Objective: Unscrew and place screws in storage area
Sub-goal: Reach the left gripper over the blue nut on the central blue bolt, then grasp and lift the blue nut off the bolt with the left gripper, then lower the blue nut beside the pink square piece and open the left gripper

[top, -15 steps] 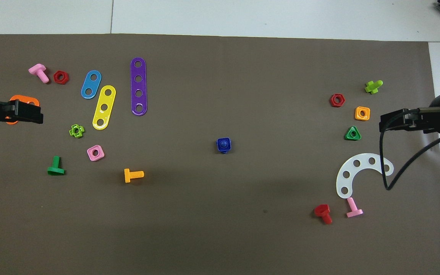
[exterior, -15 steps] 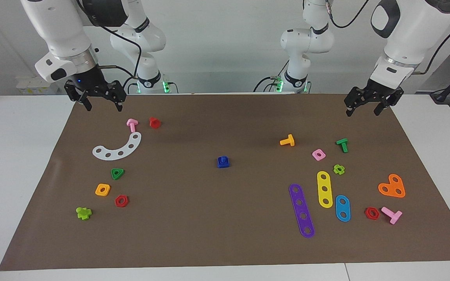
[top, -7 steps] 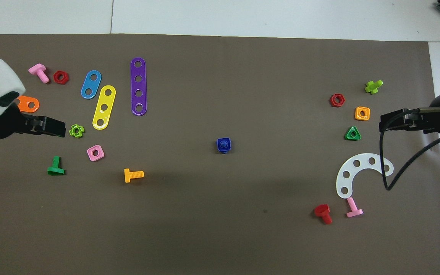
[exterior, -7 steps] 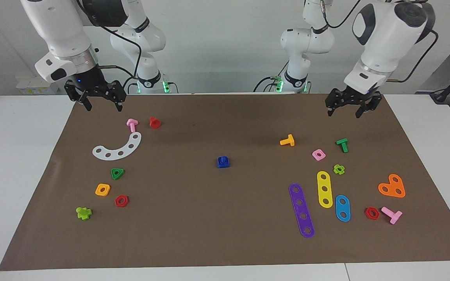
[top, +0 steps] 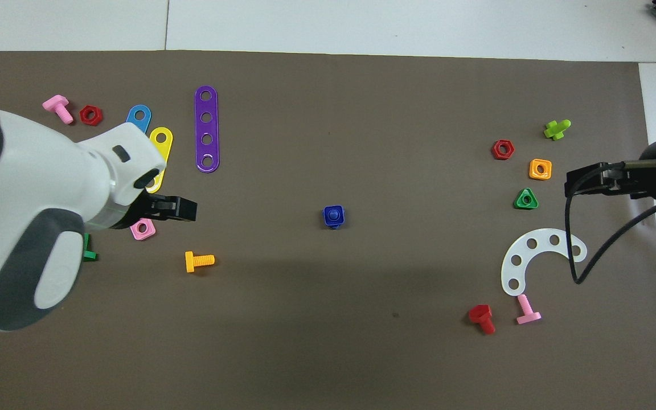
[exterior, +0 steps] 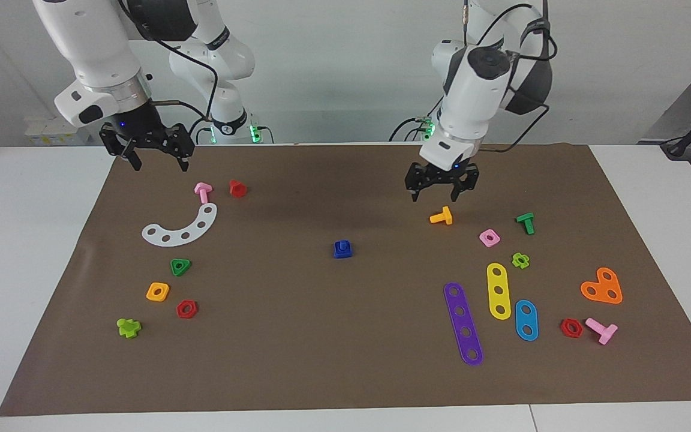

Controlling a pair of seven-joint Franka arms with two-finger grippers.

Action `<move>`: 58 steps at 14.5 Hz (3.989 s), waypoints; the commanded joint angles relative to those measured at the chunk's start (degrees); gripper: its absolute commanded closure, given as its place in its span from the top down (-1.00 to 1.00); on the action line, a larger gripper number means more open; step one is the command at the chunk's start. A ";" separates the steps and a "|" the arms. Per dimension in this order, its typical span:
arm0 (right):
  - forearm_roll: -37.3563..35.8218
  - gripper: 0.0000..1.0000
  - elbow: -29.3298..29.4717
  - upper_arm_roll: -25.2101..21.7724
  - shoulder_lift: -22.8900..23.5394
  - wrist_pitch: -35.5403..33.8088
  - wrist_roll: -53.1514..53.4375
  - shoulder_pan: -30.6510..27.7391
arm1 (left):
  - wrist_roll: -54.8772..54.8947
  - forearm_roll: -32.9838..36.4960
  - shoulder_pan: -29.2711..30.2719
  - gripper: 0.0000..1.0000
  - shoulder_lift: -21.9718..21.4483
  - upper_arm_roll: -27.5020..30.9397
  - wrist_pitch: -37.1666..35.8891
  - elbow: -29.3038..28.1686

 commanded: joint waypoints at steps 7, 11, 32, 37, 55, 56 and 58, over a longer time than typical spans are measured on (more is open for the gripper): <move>1.28 1.00 0.10 0.09 -0.48 -0.90 -1.84 -0.43 | -15.34 -0.14 -9.38 1.00 23.27 1.27 7.52 17.11; 1.28 1.00 0.10 0.09 -0.48 -0.90 -1.84 -0.43 | -15.16 0.04 -10.97 0.90 23.98 1.10 11.66 14.66; 1.28 1.00 0.10 0.09 -0.57 -0.90 -1.84 -0.43 | -13.93 -0.92 -11.68 -0.90 24.76 1.01 8.18 16.12; 1.28 1.00 0.01 0.09 -0.48 -0.90 -1.84 -0.43 | -13.58 -3.65 -6.94 -0.92 25.48 0.92 -5.97 25.28; 1.19 1.00 0.19 0.18 -0.84 -1.78 -3.60 -0.43 | 30.28 -6.73 14.26 0.99 12.29 1.71 5.49 -5.47; 1.19 0.98 0.10 0.27 -0.84 -1.26 -3.17 0.01 | 30.19 -6.73 14.34 1.00 12.38 1.71 5.77 -5.39; 1.19 0.95 -0.25 1.67 -0.49 -0.03 -1.59 0.10 | 30.37 -6.73 15.05 1.00 12.55 1.89 4.91 -4.25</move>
